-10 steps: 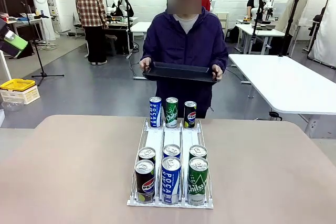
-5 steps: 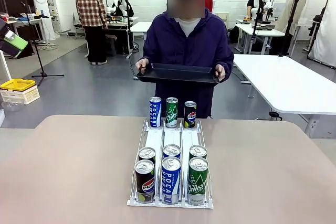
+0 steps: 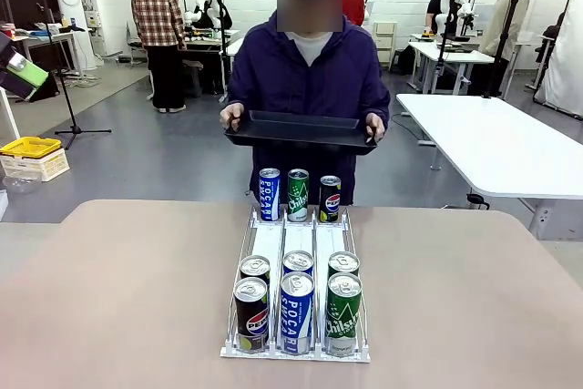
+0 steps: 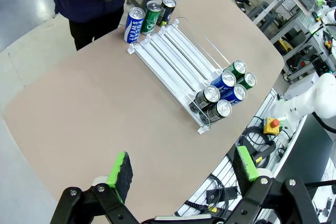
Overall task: Retrieve and hand over the desired beverage to the person.
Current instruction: Pick up a can of the same type that the person held from the Automatic Can Dispenser.
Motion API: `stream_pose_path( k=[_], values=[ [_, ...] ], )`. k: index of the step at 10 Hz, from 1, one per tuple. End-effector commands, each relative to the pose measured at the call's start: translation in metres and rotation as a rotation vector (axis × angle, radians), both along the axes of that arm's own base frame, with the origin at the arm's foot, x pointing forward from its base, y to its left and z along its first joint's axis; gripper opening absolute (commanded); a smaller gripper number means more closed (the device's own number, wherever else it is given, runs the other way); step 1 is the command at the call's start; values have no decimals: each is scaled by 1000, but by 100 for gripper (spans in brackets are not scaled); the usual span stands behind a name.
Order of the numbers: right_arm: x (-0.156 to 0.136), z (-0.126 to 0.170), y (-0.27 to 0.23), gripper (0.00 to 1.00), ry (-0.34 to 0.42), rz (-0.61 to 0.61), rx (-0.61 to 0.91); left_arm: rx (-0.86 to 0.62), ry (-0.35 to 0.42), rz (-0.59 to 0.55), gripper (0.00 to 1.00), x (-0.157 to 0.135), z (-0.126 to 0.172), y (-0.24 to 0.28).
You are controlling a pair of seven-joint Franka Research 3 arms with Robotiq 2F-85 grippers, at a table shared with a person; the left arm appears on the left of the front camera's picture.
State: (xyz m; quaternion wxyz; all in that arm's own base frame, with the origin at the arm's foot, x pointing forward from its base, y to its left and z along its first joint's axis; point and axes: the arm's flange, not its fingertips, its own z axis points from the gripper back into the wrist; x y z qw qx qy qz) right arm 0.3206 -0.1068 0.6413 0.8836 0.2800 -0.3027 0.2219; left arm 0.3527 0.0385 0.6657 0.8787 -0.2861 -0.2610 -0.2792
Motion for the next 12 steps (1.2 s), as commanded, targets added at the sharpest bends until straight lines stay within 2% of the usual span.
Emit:
stream_pose_path(
  k=[1, 12],
  values=[
    [1, 0, 0, 100, -2, 12, 15, -8, -7, -17, 100, 1, 2, 2],
    [1, 0, 0, 100, -2, 12, 15, -8, -7, -17, 100, 1, 2, 2]
  ],
)
